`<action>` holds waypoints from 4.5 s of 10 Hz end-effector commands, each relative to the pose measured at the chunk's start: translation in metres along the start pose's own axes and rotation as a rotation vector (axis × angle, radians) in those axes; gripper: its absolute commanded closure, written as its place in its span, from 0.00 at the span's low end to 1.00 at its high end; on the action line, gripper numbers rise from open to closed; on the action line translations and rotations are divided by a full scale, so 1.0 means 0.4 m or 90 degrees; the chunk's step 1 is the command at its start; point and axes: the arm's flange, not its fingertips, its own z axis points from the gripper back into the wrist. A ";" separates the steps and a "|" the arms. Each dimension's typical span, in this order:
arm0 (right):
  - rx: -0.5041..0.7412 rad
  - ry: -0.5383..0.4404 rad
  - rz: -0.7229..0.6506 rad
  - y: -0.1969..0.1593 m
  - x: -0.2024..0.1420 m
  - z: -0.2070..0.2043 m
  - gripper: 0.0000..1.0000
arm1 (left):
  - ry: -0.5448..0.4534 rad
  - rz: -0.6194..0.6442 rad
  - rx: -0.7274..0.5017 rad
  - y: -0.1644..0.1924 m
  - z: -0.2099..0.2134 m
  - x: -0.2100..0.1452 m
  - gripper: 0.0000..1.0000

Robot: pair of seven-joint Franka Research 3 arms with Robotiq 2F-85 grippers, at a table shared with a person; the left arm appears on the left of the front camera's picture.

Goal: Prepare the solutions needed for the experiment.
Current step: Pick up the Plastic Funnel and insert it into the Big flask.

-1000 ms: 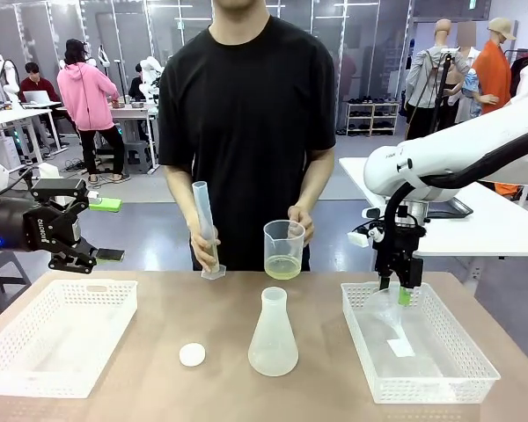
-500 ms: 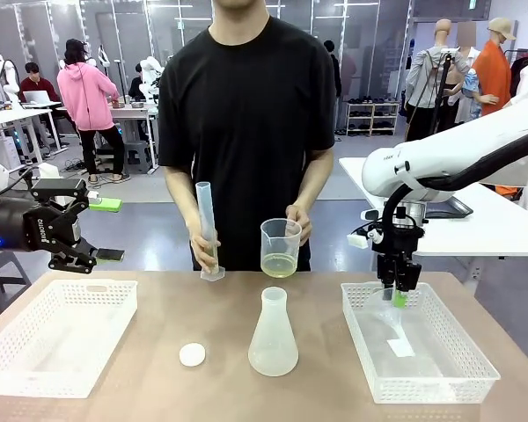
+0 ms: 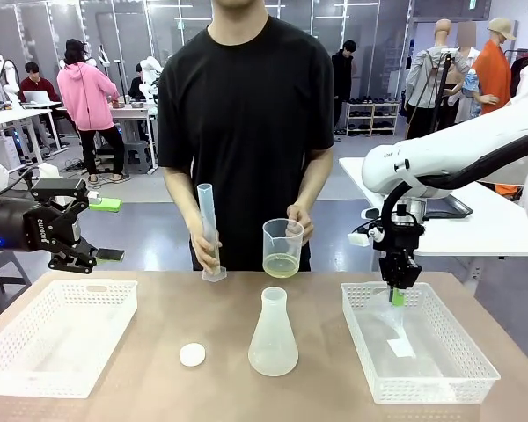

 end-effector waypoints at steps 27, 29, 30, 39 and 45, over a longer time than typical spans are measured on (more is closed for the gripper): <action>-0.524 0.150 -0.105 0.484 0.186 0.418 1.00 | -0.006 -0.004 0.002 -0.005 -0.002 0.002 0.00; -0.559 0.114 -0.035 0.518 0.242 0.392 0.95 | -0.006 -0.004 0.002 -0.005 -0.002 0.002 0.00; -0.586 0.098 0.032 0.568 0.307 0.382 0.95 | -0.006 -0.004 0.002 -0.005 -0.002 0.002 0.00; -0.640 -0.047 0.494 0.881 0.536 0.289 0.95 | -0.006 -0.004 0.002 -0.005 -0.002 0.002 0.00; -0.620 -0.048 0.529 0.888 0.557 0.262 0.95 | -0.006 -0.004 0.002 -0.005 -0.002 0.002 0.00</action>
